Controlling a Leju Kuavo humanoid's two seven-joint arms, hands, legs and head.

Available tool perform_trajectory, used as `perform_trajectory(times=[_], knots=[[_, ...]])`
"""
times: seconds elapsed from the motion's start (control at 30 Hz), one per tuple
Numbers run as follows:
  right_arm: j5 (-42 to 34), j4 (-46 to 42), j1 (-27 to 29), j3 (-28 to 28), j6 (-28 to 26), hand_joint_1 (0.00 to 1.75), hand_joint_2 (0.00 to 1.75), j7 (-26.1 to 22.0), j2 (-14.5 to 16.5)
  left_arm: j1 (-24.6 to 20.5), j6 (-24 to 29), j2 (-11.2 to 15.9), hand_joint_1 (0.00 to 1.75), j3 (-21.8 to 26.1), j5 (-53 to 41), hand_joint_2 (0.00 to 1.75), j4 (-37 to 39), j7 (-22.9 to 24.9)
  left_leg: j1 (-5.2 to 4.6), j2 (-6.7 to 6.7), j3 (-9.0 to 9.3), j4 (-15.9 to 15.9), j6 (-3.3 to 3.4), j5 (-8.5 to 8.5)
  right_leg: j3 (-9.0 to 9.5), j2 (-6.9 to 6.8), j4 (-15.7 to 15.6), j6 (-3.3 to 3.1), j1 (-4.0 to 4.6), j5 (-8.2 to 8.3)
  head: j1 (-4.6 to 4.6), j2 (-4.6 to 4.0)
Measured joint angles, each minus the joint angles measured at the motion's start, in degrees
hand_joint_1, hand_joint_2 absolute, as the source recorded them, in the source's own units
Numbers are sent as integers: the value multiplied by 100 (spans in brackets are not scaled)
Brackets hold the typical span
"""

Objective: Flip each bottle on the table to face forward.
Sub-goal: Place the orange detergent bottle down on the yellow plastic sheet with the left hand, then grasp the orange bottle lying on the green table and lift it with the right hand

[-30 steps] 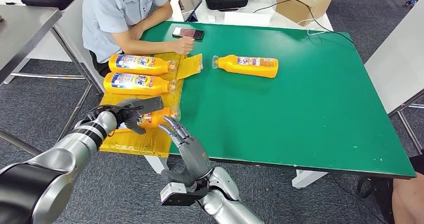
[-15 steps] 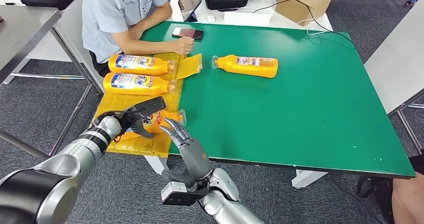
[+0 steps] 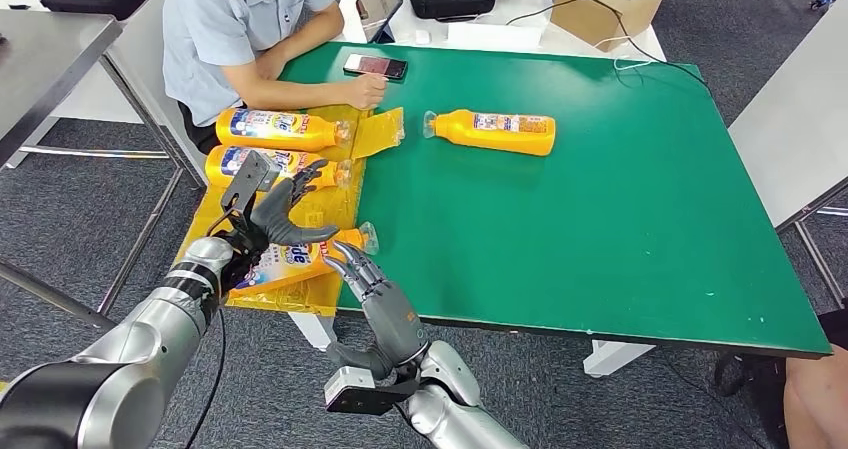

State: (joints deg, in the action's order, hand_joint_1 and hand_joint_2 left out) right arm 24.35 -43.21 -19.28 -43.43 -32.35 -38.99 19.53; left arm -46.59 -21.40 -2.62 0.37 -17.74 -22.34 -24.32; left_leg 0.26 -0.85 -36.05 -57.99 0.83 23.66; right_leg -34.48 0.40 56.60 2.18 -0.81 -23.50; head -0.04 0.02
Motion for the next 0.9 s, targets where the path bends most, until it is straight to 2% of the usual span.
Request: perform_trajectory(times=[0.23, 0.33, 0.43, 0.57, 0.67, 0.77, 0.9], knots=[[-5, 0, 1, -2, -44, 0, 0, 0, -46, 215, 113, 3, 0, 114, 382, 175, -338, -409, 2, 0, 0, 0, -1, -1, 0, 0, 2, 0, 2, 0, 2, 0], [-5, 0, 1, -2, -46, 0, 0, 0, -49, 234, 126, 4, 0, 114, 419, 175, -371, -444, 2, 0, 0, 0, -1, -1, 0, 0, 2, 0, 2, 0, 2, 0], [-55, -112, 52, -8, -181, 0, 0, 0, -112, 575, 403, -4, 0, 162, 1082, 175, -1051, -633, 2, 1, 0, 0, 0, -1, -1, 0, 1, 0, -1, 0, 2, 0], [-298, -851, 326, 66, -667, 0, 175, 0, -270, 1113, 894, -142, 0, 321, 2275, 175, -2098, -584, 0, 1, -2, 0, 0, 1, -3, 0, -1, 0, -4, -1, 1, 0], [-179, -1544, 638, 344, -748, 0, 175, 0, -356, 1574, 1181, -276, 0, 374, 2761, 175, -2881, -449, -1, 1, -3, 0, 0, 4, -4, 0, -2, 0, -5, -2, 1, 0], [121, -2414, 1126, 909, -761, 0, 175, 0, -372, 2270, 1403, -420, 0, 343, 3201, 175, -3855, -372, -3, 3, -5, 0, -1, 11, -9, 2, -4, 0, -7, -4, -1, 0], [227, -3204, 1512, 1441, -774, 0, 175, 0, -396, 2922, 1475, -557, 0, 247, 3279, 175, -4768, -361, -3, 1, -12, 0, -2, 13, -16, 1, -5, 1, -6, -7, 1, 0]])
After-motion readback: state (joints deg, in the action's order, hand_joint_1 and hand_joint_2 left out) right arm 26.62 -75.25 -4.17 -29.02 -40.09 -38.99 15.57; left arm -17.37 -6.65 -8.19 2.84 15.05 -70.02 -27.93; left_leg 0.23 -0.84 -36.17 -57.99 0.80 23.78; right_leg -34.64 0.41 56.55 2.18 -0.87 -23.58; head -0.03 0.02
